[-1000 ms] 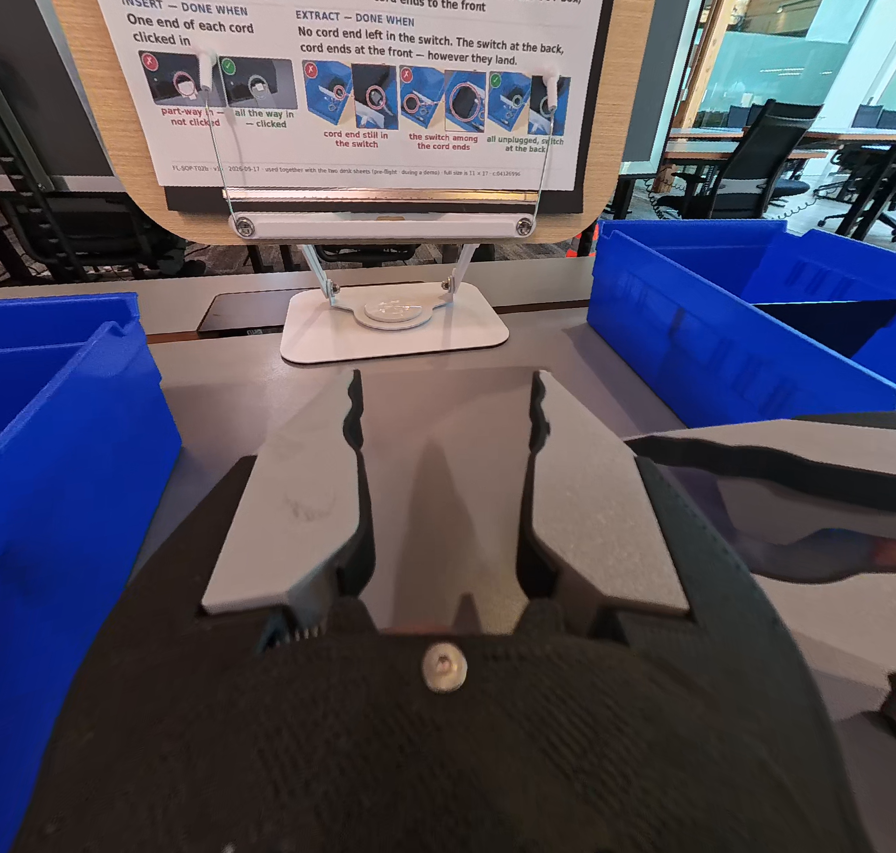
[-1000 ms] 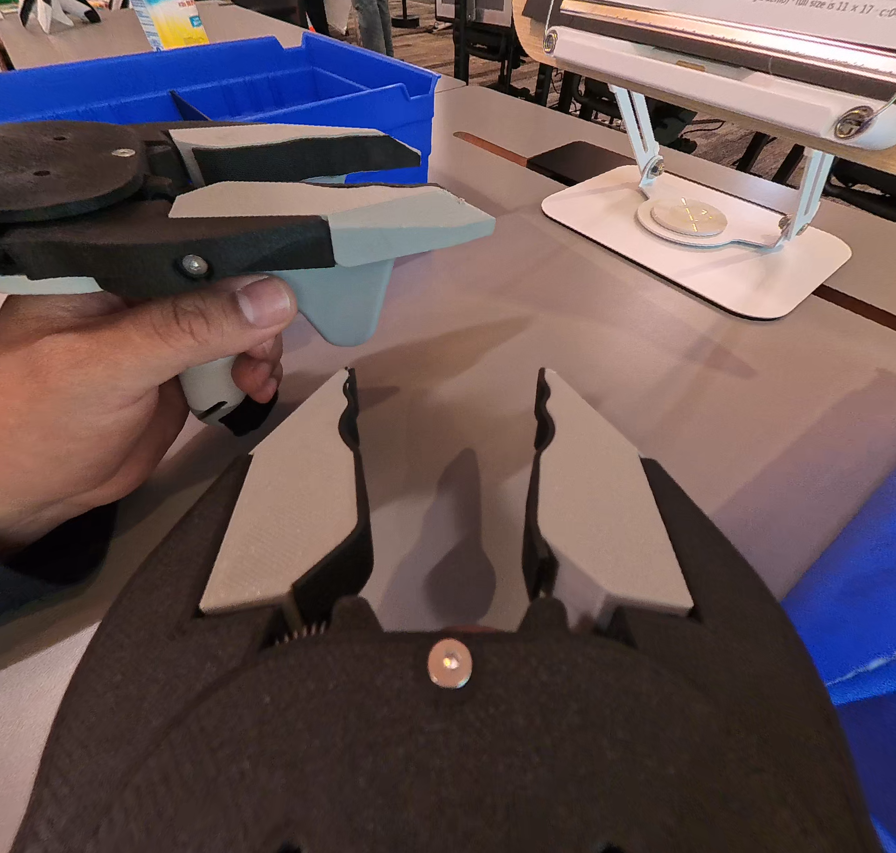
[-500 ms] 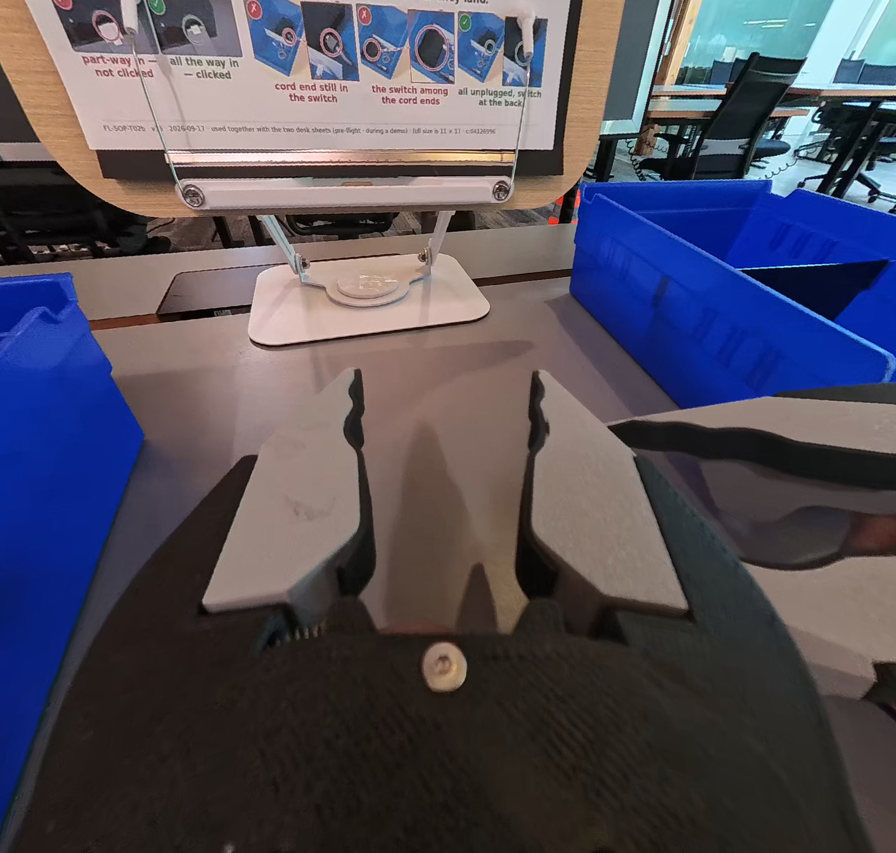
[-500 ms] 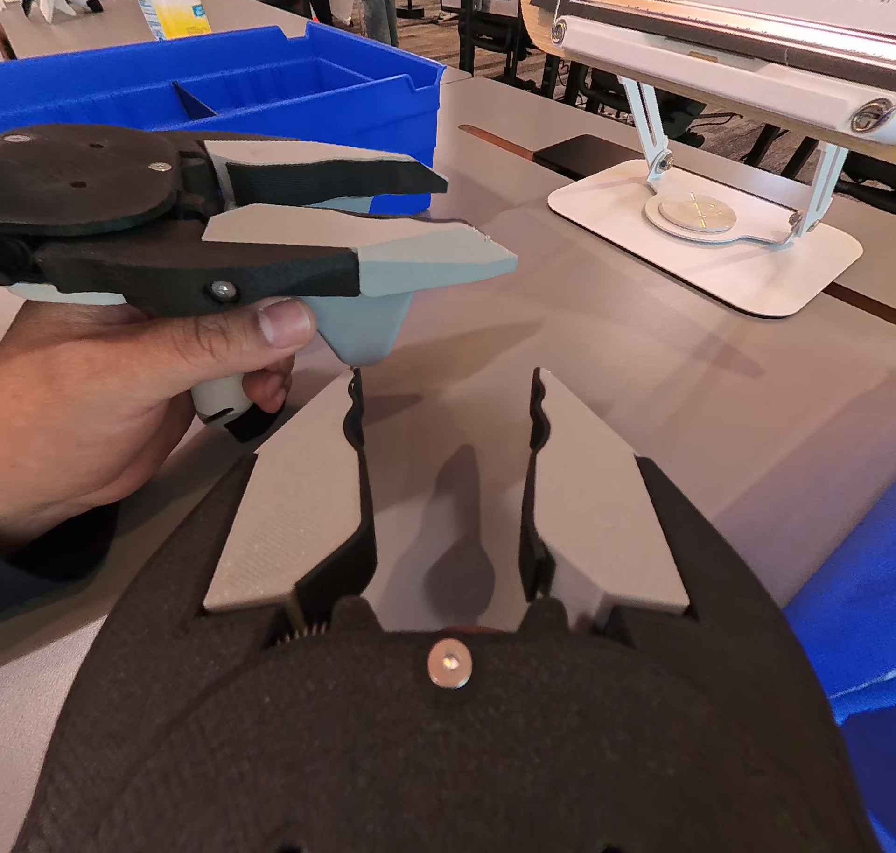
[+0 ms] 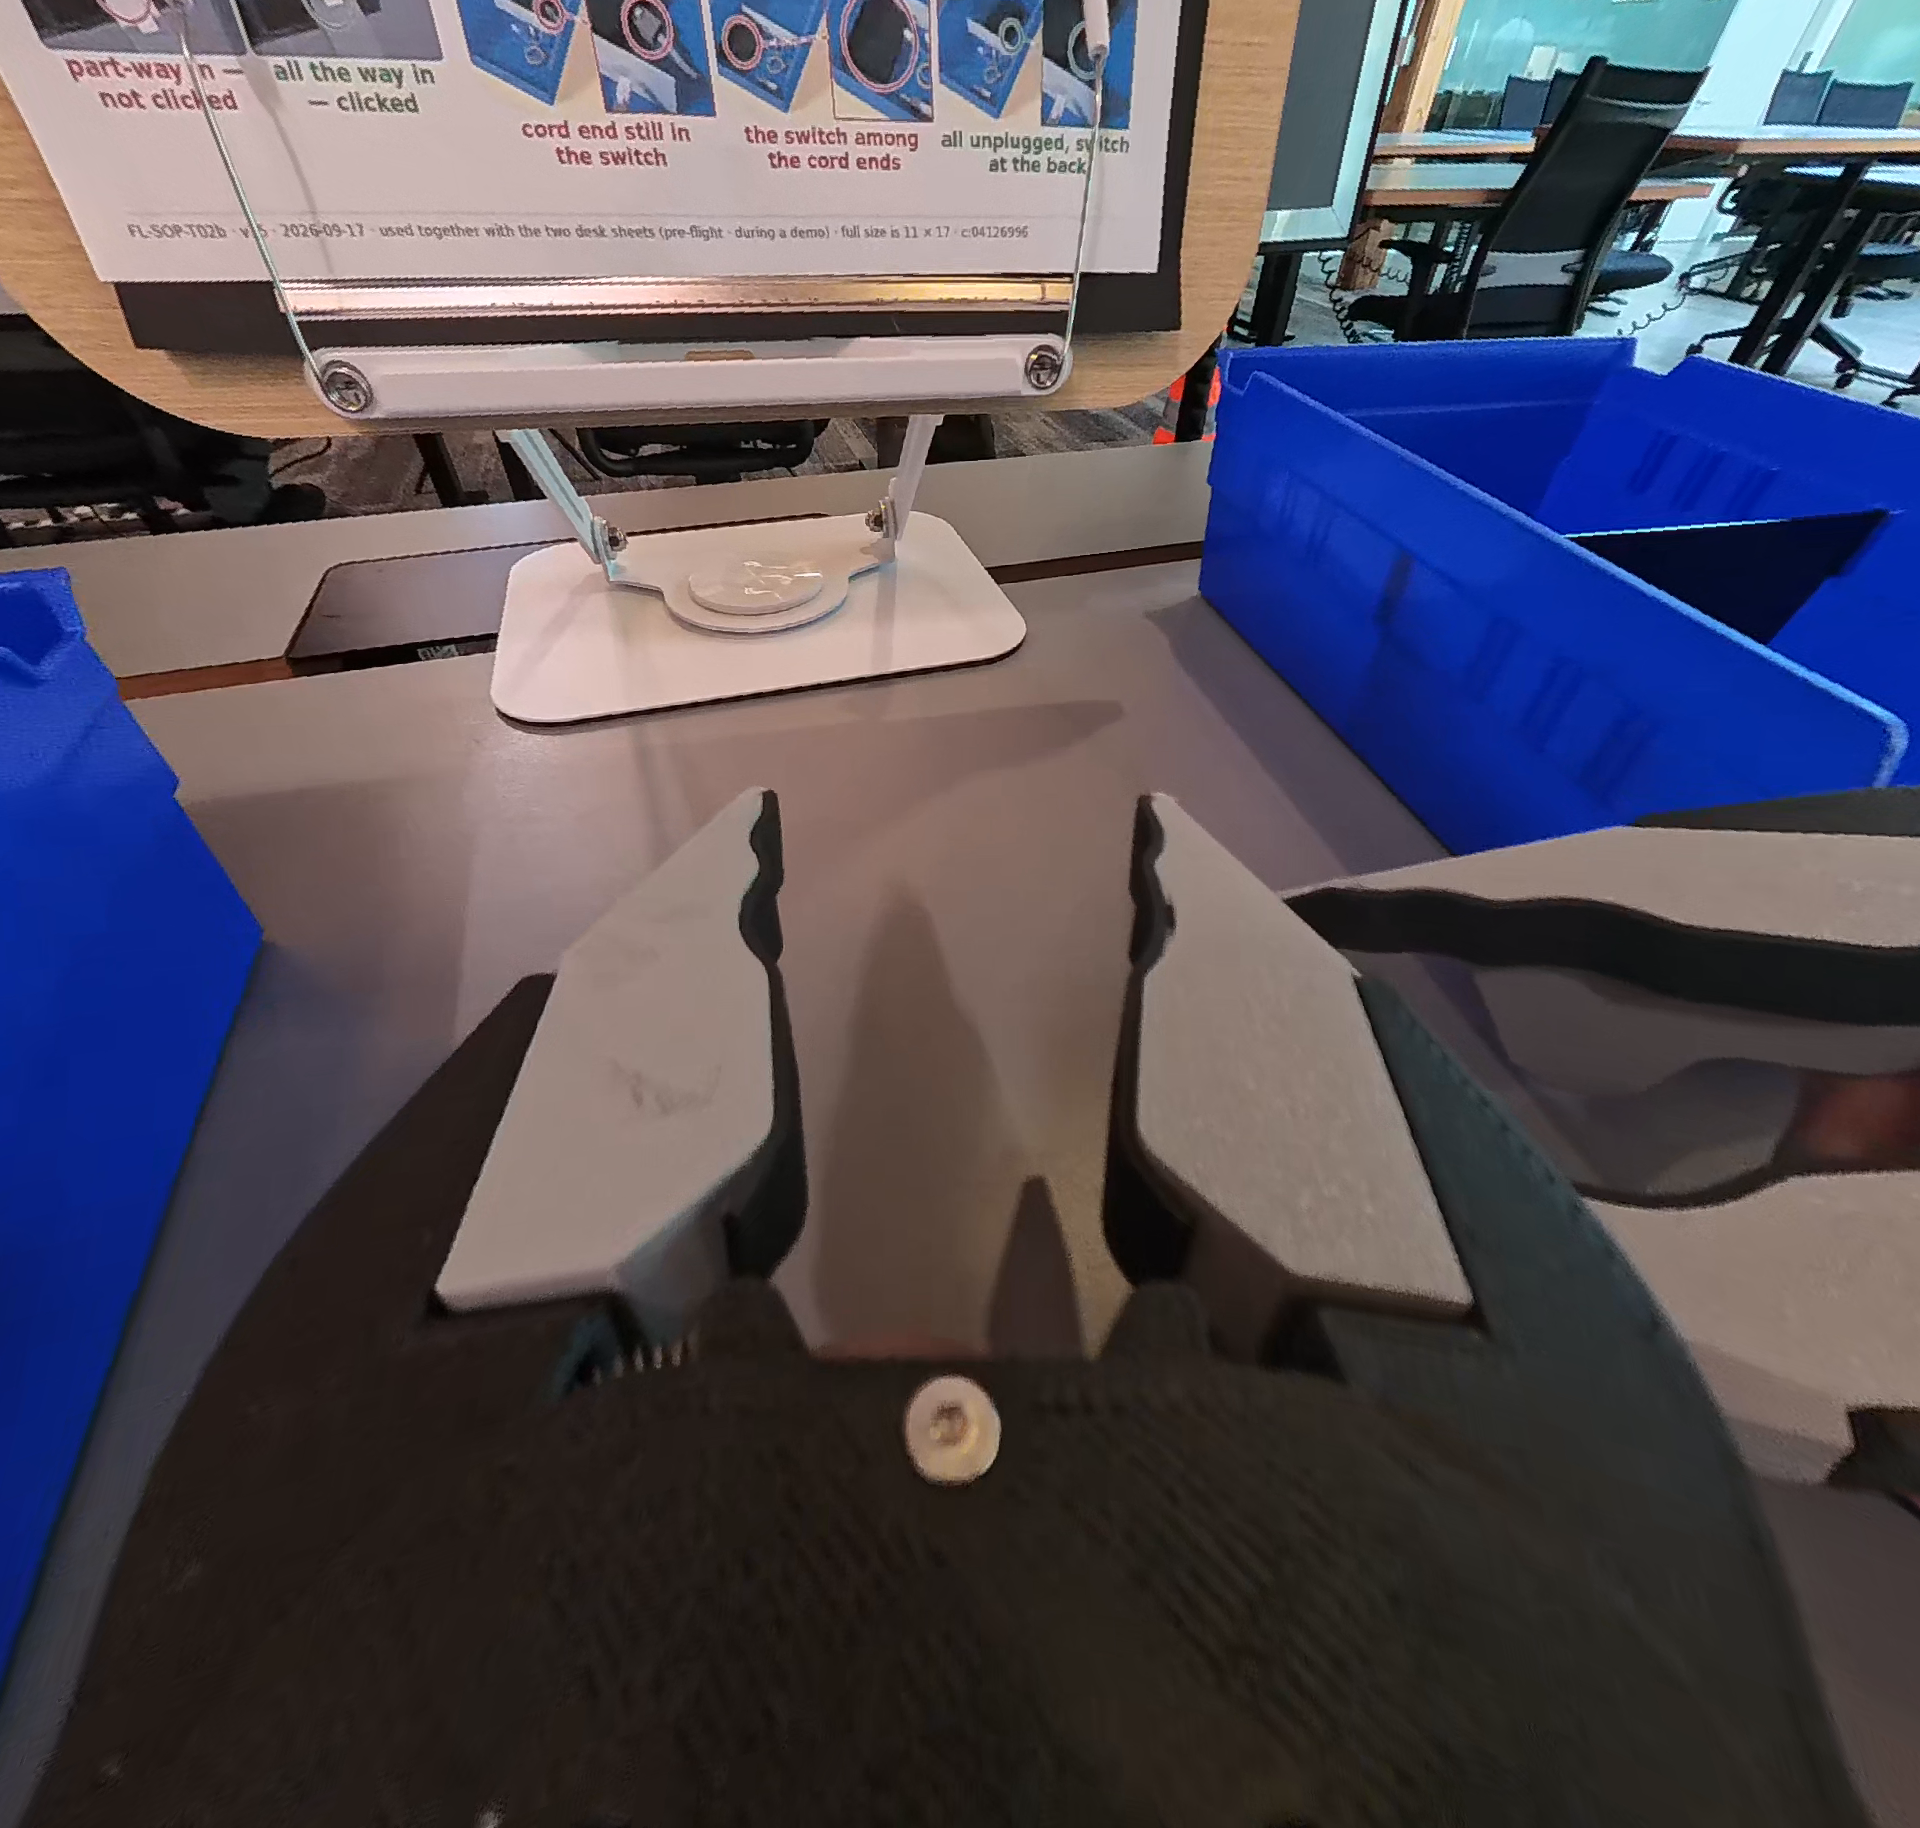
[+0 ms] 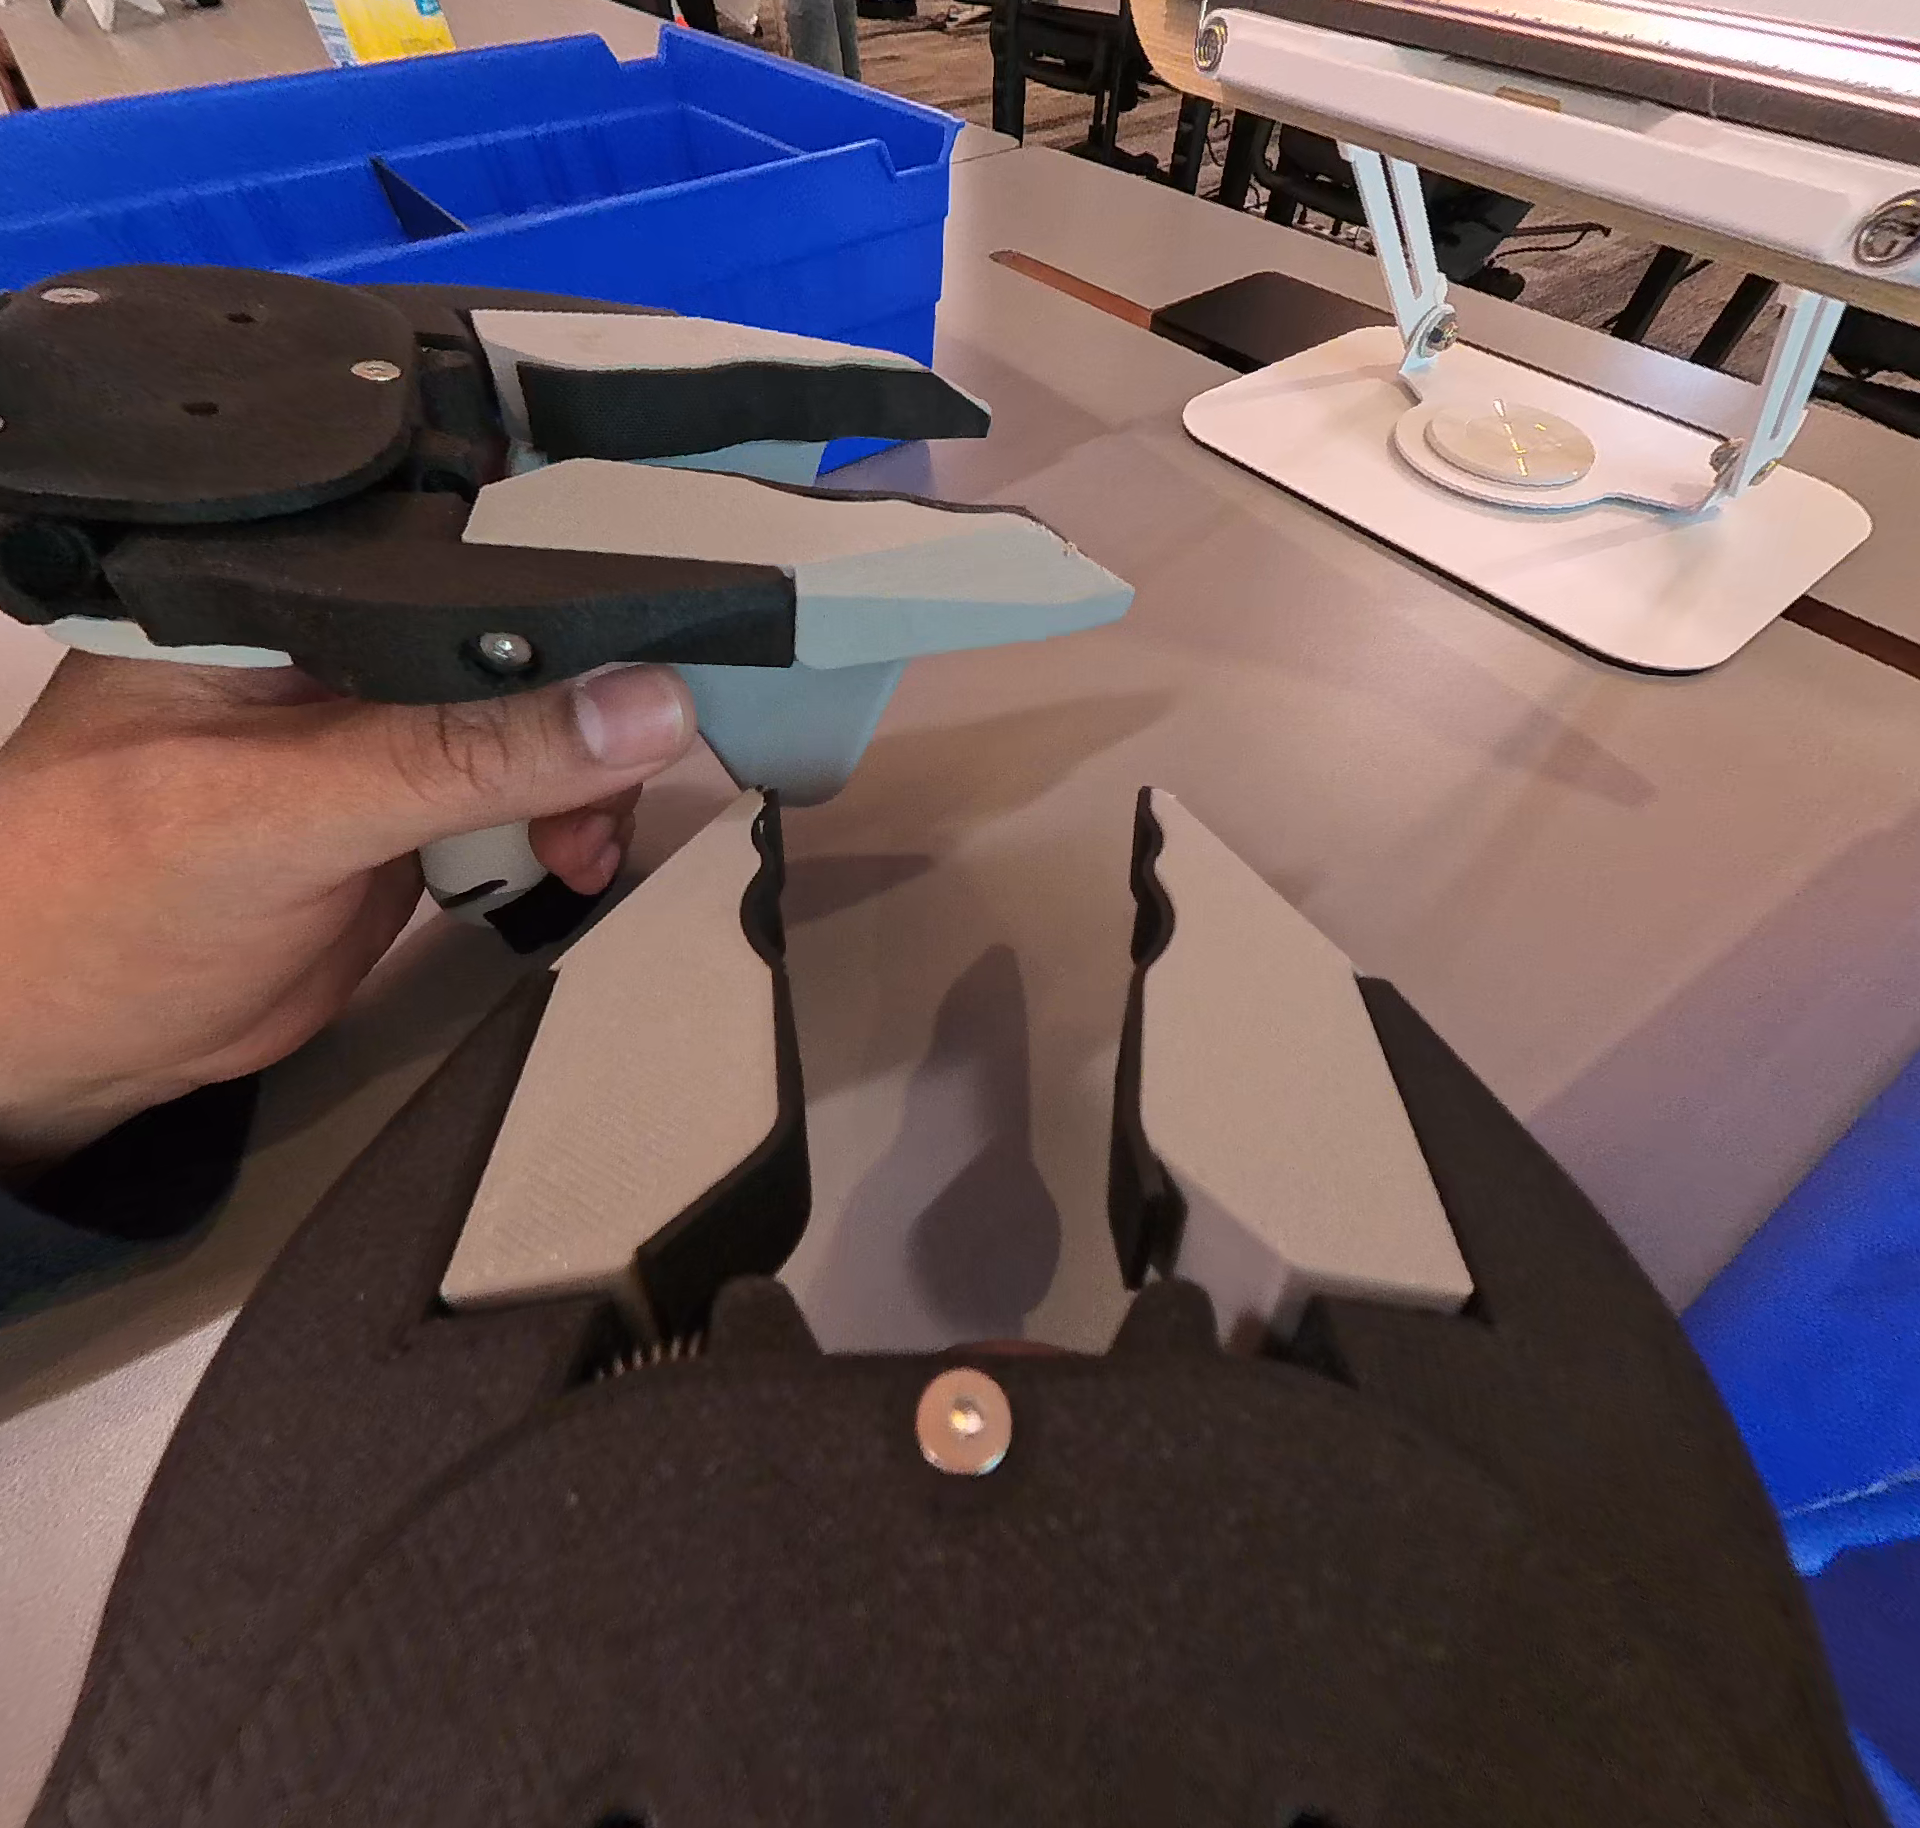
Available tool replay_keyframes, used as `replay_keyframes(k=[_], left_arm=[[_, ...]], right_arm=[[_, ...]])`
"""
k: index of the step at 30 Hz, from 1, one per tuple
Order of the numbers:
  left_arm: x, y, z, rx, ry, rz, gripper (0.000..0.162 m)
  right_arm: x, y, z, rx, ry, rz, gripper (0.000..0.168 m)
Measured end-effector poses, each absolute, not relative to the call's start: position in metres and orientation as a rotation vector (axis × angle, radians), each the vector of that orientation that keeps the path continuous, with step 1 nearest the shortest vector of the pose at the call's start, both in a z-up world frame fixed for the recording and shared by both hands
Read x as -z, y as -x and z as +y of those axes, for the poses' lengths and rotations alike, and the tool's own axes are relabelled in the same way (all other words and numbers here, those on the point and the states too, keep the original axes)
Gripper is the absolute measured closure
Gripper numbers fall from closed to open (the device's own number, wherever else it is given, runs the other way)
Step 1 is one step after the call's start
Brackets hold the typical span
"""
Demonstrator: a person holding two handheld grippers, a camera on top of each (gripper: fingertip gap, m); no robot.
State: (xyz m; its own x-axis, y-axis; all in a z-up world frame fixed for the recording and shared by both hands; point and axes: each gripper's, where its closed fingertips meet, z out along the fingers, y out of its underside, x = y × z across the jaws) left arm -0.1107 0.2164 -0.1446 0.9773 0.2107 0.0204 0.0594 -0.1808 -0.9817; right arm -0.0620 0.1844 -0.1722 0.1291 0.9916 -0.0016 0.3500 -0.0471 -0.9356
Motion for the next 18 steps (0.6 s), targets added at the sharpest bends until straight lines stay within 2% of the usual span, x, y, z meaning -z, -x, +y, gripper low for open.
replay_keyframes(k=[18], left_arm=[[0.15, 0.108, 0.2186, -0.125, 1.777, -0.19, 0.097]], right_arm=[[0.1734, 0.0618, 0.1832, -0.942, 1.549, -1.363, 0.104]])
